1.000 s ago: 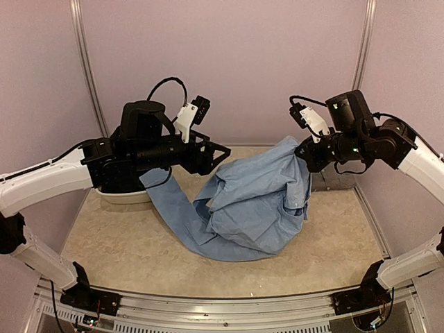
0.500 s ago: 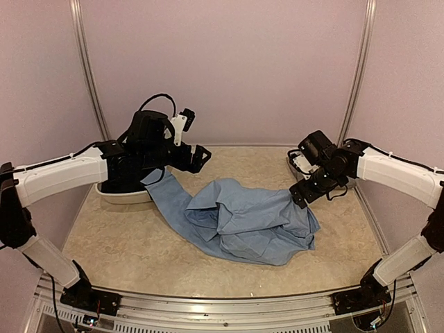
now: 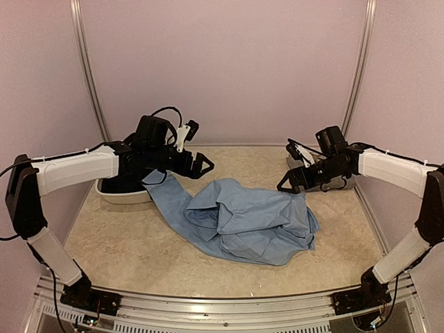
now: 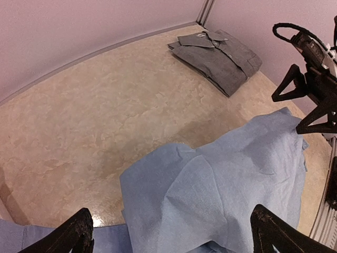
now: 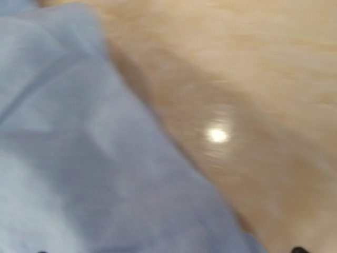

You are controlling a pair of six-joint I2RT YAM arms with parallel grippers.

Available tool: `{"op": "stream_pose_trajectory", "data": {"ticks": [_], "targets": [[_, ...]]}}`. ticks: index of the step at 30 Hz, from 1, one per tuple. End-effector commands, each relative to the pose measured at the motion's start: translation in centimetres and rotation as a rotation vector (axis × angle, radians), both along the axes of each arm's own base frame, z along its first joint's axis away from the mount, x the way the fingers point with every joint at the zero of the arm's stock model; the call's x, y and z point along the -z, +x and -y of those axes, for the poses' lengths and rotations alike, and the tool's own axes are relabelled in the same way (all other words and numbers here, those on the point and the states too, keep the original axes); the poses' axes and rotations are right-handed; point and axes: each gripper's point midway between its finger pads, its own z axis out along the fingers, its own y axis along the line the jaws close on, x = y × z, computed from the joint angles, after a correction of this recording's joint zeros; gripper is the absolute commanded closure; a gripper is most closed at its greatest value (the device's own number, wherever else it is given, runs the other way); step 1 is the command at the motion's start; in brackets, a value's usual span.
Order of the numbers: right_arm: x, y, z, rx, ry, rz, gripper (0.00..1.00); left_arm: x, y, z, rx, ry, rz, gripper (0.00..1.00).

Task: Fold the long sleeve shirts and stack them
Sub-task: Flatten out the crumpled shirt at the center of the board.

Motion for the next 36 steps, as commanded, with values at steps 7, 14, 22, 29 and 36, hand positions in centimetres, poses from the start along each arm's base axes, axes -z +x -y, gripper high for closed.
{"op": "stream_pose_trajectory", "data": {"ticks": [7,14,22,29,36], "targets": [[0.2,-3.6,-4.1,-0.248,0.235,-0.062,0.57,4.3,-0.3,0.5,0.257,-0.324,-0.384,0.01],[0.0,-5.4,-3.8,-0.247,0.204,-0.038,1.0,10.5,0.9,2.2,0.316,-0.273,-0.475,0.01],[0.2,-5.5,-3.0,-0.207,0.167,-0.033,1.0,13.4,-2.0,3.0,0.447,-0.274,-0.518,0.18],[-1.2,-2.5,-0.6,-0.039,0.04,0.043,1.0,8.0,0.9,2.2,0.368,-0.327,-0.458,1.0],[-15.2,1.7,0.6,0.057,0.013,0.402,1.0,-17.0,3.0,0.6,0.166,-0.388,0.049,1.0]]}}
